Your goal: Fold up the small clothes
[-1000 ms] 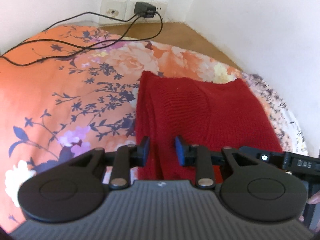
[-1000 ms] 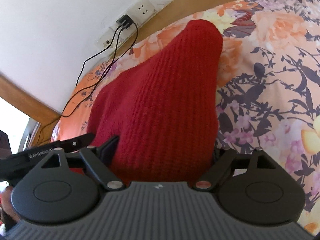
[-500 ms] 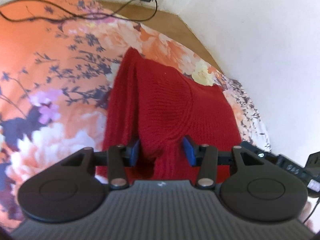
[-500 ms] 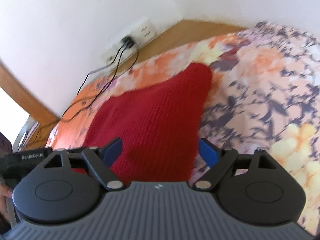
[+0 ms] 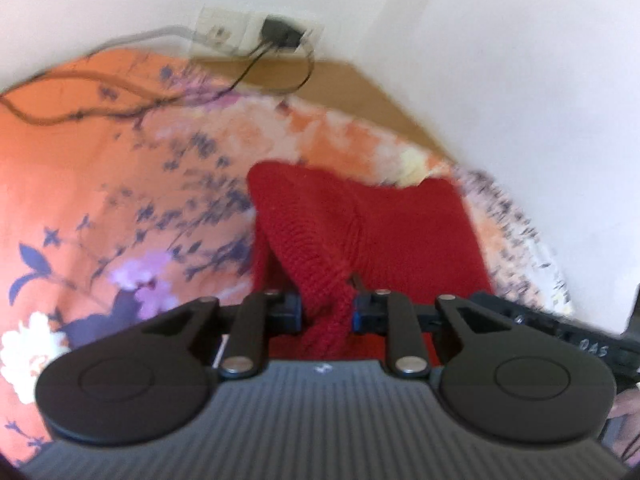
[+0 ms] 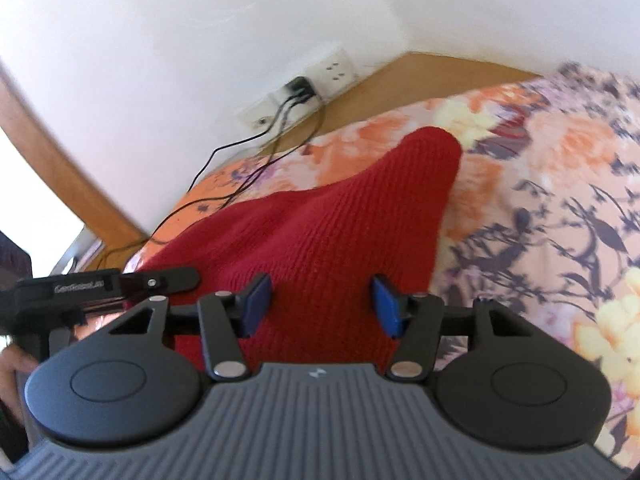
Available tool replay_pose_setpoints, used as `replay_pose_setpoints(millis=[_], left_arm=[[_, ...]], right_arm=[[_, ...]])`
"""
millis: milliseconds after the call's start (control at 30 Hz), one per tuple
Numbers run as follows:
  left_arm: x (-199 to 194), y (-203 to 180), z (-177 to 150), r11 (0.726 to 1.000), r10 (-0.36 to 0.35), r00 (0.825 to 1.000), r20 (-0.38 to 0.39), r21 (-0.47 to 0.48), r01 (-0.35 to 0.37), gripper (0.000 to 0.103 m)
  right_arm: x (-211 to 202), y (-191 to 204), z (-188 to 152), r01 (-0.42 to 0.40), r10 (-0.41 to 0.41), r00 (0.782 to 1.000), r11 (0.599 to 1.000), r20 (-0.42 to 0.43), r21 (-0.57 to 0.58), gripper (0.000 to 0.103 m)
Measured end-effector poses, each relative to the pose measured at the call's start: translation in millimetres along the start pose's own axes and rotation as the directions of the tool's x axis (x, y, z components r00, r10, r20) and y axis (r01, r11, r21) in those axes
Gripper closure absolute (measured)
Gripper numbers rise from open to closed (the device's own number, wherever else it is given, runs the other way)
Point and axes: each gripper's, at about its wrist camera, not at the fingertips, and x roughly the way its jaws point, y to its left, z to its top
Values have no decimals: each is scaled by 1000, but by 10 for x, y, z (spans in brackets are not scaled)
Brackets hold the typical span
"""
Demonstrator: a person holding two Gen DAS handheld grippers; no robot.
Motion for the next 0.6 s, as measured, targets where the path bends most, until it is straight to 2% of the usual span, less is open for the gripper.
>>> replay_pose_setpoints(millis=[100, 267, 400, 500, 600], left_arm=[[192, 109, -85, 1000, 29, 999, -32, 2, -29, 74], [153, 98, -143, 998, 35, 999, -10, 47, -35, 68], [73, 39, -182, 992, 88, 996, 16, 94, -89, 52], [68, 26, -235, 985, 123, 992, 19, 122, -125, 47], [84, 56, -244, 983, 140, 990, 15, 119, -141, 43]], right_arm=[[142, 170, -18, 46, -47, 999, 997, -20, -61, 39], [293, 271, -98, 103, -109, 994, 982, -27, -160, 36], [169, 286, -72, 120, -124, 992, 981, -17, -155, 35], [41, 304, -81, 138, -136, 990, 978, 19, -156, 35], [100, 257, -122, 140, -144, 989, 981, -18, -135, 35]])
